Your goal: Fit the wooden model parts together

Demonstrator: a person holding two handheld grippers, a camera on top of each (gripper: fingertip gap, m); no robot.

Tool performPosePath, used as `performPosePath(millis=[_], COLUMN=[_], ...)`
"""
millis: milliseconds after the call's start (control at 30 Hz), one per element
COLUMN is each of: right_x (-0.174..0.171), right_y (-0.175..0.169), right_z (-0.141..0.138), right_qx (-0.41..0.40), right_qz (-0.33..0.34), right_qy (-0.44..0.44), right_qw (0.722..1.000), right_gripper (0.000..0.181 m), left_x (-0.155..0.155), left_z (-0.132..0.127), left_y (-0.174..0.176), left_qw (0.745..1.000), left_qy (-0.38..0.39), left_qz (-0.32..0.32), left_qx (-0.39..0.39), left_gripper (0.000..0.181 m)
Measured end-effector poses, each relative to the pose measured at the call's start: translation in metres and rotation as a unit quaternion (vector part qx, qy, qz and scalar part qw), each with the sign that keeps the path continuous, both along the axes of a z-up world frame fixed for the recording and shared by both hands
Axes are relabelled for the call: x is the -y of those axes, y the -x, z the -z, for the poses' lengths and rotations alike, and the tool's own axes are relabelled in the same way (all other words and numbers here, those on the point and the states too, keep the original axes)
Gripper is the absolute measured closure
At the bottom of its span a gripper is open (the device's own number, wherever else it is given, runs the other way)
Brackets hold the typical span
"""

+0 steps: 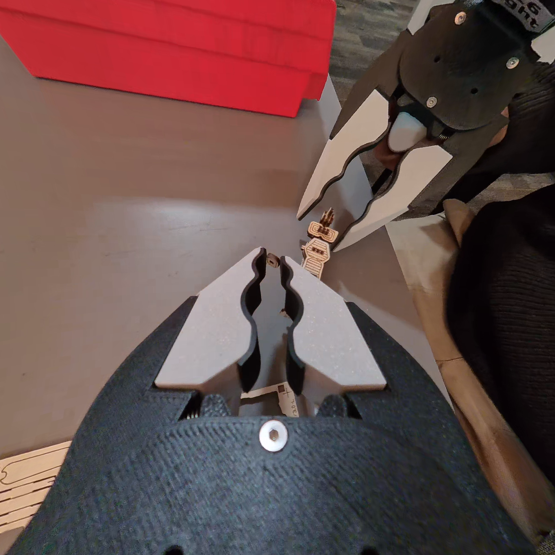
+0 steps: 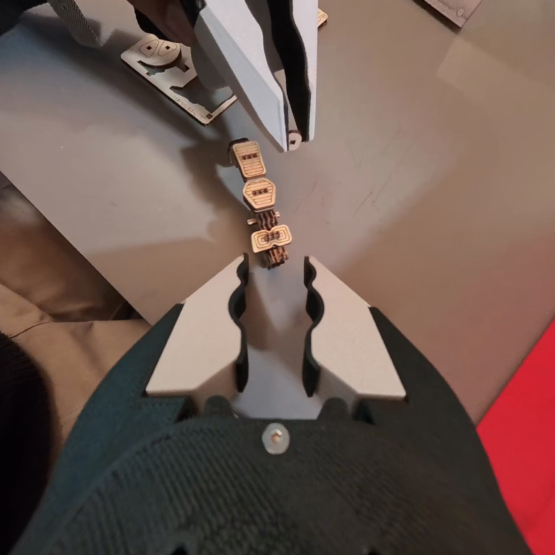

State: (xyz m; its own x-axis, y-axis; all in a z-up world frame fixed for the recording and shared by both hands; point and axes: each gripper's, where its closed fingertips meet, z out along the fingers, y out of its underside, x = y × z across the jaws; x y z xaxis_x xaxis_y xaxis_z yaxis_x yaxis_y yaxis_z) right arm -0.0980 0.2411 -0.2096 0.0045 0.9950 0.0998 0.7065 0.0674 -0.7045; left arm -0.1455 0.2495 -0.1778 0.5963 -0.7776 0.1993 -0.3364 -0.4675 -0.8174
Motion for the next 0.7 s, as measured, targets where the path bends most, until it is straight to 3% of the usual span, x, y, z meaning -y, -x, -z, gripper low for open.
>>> performPosePath(millis=[400,700], right_x=[0.000,0.003], right_y=[0.000,0.000], right_z=[-0.002,0.002], right_qx=[-0.003,0.004], right_qz=[0.002,0.005], right_qy=[-0.010,-0.001], right_qw=[1.000,1.000], right_gripper=[0.146,0.147], left_x=[-0.006,-0.006], left_z=[-0.016,-0.002], left_y=[0.006,0.009], left_qw=[0.999,1.000], left_qy=[-0.043,-0.022], left_qz=[-0.010,-0.012], left_qx=[0.031,0.008], left_gripper=[0.173,0.173])
